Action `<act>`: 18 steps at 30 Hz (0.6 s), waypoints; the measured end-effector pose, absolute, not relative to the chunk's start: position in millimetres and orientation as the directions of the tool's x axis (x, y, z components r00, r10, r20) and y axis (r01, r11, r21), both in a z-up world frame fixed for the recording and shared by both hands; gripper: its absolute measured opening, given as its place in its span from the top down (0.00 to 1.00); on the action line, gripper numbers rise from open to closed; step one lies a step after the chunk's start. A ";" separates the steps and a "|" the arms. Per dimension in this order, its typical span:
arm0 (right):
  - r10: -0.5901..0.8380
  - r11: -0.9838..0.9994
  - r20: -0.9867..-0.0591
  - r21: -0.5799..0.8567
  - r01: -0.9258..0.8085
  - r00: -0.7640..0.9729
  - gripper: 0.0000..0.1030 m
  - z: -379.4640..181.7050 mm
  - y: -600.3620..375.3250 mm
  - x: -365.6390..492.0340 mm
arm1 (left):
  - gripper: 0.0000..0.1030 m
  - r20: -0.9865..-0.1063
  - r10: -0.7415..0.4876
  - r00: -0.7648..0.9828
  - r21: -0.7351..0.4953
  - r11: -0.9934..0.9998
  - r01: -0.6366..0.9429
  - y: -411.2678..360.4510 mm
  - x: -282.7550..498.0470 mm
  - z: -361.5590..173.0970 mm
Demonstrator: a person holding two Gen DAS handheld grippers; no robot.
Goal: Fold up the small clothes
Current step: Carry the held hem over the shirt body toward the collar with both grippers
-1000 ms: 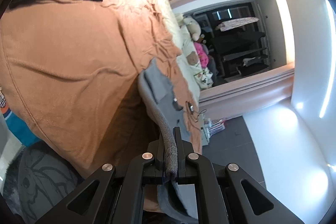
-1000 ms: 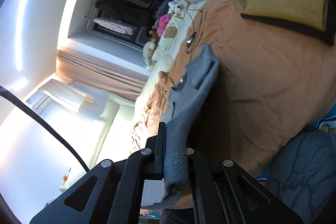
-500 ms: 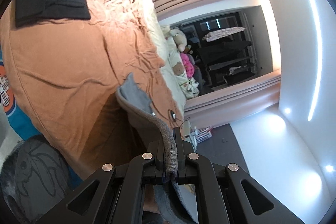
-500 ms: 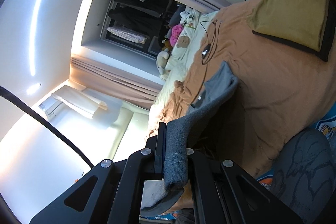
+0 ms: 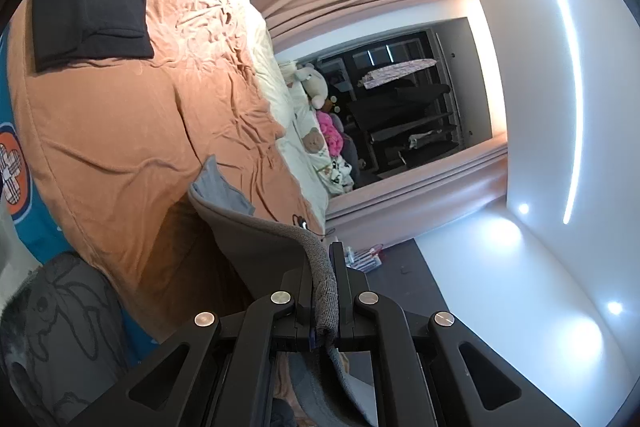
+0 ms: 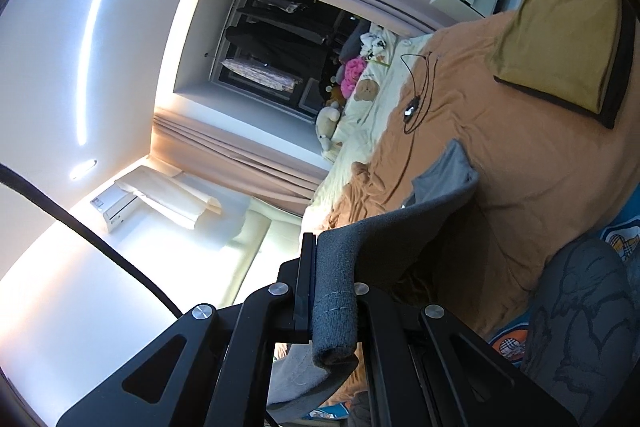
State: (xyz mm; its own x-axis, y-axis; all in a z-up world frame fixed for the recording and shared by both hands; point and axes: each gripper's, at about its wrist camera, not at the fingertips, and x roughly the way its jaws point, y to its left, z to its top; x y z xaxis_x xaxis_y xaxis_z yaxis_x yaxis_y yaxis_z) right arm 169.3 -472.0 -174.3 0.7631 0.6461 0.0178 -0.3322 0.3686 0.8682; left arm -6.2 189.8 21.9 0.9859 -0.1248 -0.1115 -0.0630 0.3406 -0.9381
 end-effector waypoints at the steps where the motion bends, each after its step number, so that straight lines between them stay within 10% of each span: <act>1: 0.648 0.368 0.018 0.868 -0.334 0.762 1.00 -176.4 -472.7 169.2 | 0.96 -0.112 -0.125 0.986 -0.937 0.342 -0.063 188.5 -7.3 22.3; 18: 0.648 0.400 -0.053 0.873 -0.279 0.760 1.00 -187.2 -467.4 234.8 | 0.96 -0.177 -0.126 0.976 -0.944 0.304 -0.132 206.5 22.9 -14.9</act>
State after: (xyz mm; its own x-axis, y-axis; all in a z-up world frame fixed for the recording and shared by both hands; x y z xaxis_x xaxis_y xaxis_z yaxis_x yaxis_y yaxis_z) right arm 234.8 -467.4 -187.2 0.7600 0.6478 -0.0533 -0.2794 0.3996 0.8731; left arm 22.9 206.5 -14.9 0.9761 -0.1260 -0.1771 -0.1320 0.3039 -0.9435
